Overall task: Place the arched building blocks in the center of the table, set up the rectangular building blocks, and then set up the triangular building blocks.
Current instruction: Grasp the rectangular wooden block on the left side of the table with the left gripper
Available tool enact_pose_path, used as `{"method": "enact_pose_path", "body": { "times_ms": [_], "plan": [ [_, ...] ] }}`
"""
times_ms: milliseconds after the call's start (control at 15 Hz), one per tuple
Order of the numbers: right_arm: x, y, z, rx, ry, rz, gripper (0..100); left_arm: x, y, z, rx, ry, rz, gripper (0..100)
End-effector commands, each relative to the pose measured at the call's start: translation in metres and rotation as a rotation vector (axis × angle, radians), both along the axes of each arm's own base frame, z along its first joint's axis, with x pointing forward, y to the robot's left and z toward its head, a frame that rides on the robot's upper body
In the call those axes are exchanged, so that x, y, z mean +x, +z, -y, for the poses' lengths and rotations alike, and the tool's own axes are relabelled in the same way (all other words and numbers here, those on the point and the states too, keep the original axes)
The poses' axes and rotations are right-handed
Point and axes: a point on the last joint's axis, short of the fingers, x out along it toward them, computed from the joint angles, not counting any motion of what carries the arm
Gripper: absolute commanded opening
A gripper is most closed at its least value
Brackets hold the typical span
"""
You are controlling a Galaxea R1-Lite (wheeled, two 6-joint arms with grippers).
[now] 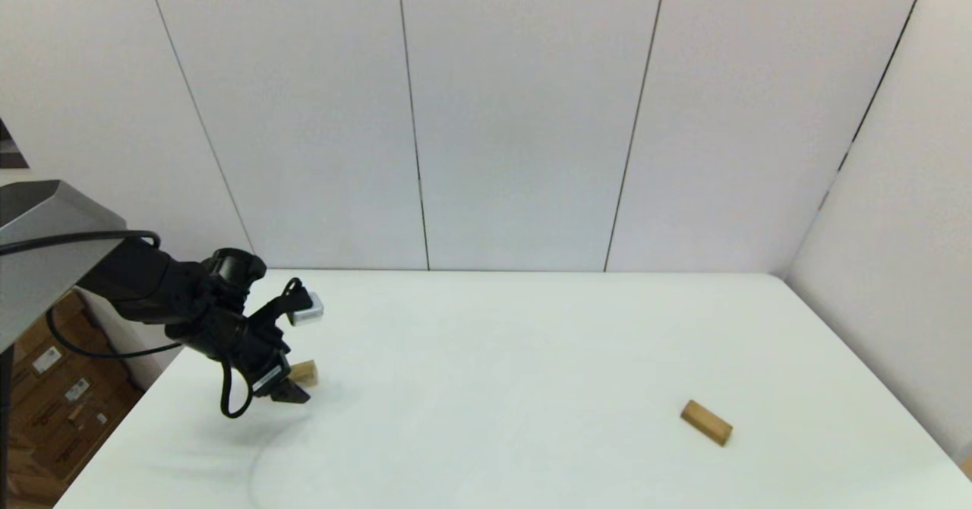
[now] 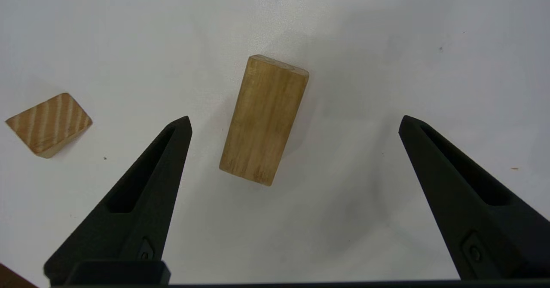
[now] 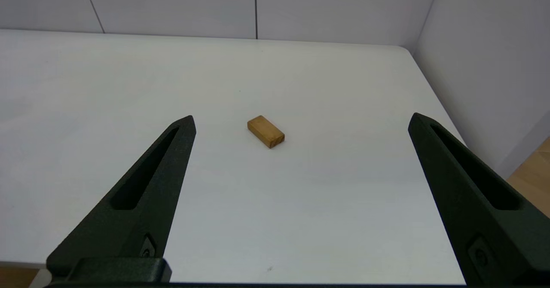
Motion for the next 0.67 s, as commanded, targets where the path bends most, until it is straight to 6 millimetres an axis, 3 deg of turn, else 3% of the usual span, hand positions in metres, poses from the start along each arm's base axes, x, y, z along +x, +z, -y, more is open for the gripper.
{"method": "enact_pose_path", "body": {
  "times_ms": [67, 667],
  "plan": [
    [0.0001, 0.0, 0.0, 0.0, 0.001, -0.002, 100, 0.0008, -0.0083, -0.0003, -0.001, -0.005, -0.02, 100],
    [0.0001, 0.0, 0.0, 0.0, 0.001, -0.002, 100, 0.0016, -0.0162, -0.0066, -0.004, 0.012, -0.037, 100]
  ]
}}
